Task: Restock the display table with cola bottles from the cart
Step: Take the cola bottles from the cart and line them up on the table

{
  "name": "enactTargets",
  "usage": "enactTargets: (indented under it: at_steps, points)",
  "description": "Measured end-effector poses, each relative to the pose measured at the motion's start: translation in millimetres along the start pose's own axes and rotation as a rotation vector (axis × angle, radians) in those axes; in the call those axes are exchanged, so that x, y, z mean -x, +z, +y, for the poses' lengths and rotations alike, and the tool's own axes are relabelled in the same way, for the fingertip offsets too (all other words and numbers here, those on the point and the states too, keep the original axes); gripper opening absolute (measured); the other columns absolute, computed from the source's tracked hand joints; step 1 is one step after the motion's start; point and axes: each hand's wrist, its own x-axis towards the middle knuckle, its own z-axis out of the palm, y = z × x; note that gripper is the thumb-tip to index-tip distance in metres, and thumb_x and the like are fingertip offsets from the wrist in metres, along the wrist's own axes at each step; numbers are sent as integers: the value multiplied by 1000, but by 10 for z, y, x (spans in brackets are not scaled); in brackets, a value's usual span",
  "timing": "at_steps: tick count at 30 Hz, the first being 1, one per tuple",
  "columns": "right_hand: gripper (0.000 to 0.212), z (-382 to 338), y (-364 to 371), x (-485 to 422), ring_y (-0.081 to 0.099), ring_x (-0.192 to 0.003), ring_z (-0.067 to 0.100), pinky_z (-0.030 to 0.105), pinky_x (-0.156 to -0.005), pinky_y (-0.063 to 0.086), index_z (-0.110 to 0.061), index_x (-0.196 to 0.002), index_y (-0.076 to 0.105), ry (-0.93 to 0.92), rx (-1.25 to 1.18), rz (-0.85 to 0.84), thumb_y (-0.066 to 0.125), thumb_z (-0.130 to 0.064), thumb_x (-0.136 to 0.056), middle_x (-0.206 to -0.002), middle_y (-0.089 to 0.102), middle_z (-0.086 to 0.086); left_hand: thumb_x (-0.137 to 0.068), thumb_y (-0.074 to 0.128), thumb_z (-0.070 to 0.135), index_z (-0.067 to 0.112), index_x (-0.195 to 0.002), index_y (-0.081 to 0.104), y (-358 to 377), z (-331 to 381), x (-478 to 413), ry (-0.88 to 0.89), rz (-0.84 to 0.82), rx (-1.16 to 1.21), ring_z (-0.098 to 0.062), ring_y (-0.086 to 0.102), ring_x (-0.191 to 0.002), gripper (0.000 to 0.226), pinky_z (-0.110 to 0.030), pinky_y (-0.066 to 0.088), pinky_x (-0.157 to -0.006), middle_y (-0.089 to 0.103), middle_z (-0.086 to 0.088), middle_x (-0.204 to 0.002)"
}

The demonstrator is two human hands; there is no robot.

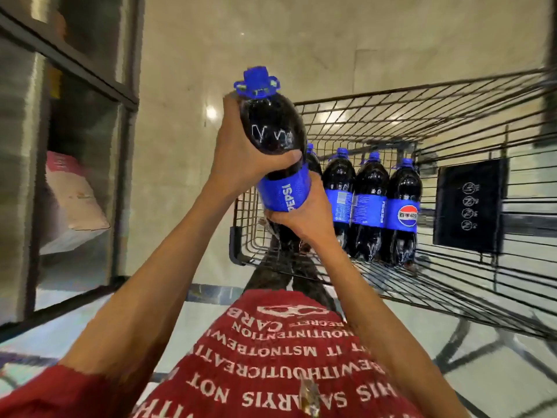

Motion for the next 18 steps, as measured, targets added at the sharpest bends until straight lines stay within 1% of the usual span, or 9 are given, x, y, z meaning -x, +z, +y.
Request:
enactTargets:
  at_steps: [2, 4, 7, 9, 11, 13, 15, 17, 18]
  points:
    - [89, -153, -114, 51, 64, -99, 11, 40, -85, 57, -33, -121, 42, -45, -7, -22, 96, -39, -51, -114, 62, -12, -57, 94, 27, 10, -134, 40, -99, 160, 45, 10, 47, 23, -4, 61, -115, 95, -24, 51, -97, 58, 2, -127]
    - [86, -341, -212, 116, 61, -93, -1, 31, -79, 57, -36, -117, 39, -98, 10, -59, 97, -35, -53, -107, 61, -17, -55, 93, 29, 10, -134, 39, -231, 332, 106, 32, 82, 59, -11, 60, -119, 98, -37, 52, -101, 56, -4, -130]
    - [81, -619, -302, 199, 56, -85, -13, 12, -68, 46, -37, -113, 39, -177, 36, -96, 96, -34, -56, -100, 56, -23, -54, 93, 28, 11, -135, 38, -446, 576, 203, 55, 139, 76, -9, 60, -119, 100, -35, 52, -101, 55, -4, -131]
    - [79, -806, -319, 274, 53, -81, -17, 7, -62, 38, -36, -111, 40, -227, 56, -123, 96, -34, -56, -97, 53, -25, -53, 93, 31, 14, -134, 38, -596, 718, 314, 55, 196, 65, -9, 60, -118, 99, -35, 53, -101, 55, -2, -130]
    - [78, -982, -328, 347, 52, -80, -16, 6, -59, 37, -35, -110, 40, -281, 77, -142, 96, -35, -56, -96, 54, -24, -52, 93, 33, 20, -130, 38, -738, 845, 441, 65, 271, 51, -10, 60, -119, 97, -30, 52, -100, 55, -1, -130]
    - [78, -1152, -330, 413, 53, -81, -13, 7, -60, 37, -38, -109, 40, -349, 103, -170, 96, -37, -55, -97, 57, -22, -52, 95, 27, 25, -126, 38, -898, 957, 562, 72, 359, 45, 0, 59, -114, 94, -14, 48, -93, 57, 2, -126]
    - [78, -1304, -305, 478, 55, -83, -11, 16, -66, 45, -41, -107, 39, -420, 120, -204, 96, -39, -54, -96, 58, -24, -54, 97, 19, 23, -126, 40, -1069, 1060, 704, 69, 446, 36, 8, 57, -109, 92, -6, 43, -86, 58, 5, -121]
    - [80, -1458, -258, 556, 57, -83, -5, 28, -71, 51, -40, -108, 38, -491, 140, -232, 95, -43, -52, -97, 56, -25, -55, 98, 18, 21, -126, 40, -1237, 1138, 858, 62, 532, 19, 11, 56, -108, 91, -4, 42, -85, 58, 9, -120]
    - [82, -1532, -231, 600, 58, -83, -1, 30, -72, 51, -40, -109, 36, -520, 154, -251, 94, -45, -51, -98, 54, -26, -55, 98, 18, 21, -125, 40, -1312, 1170, 932, 58, 566, 17, 14, 55, -106, 91, -4, 41, -85, 57, 13, -118]
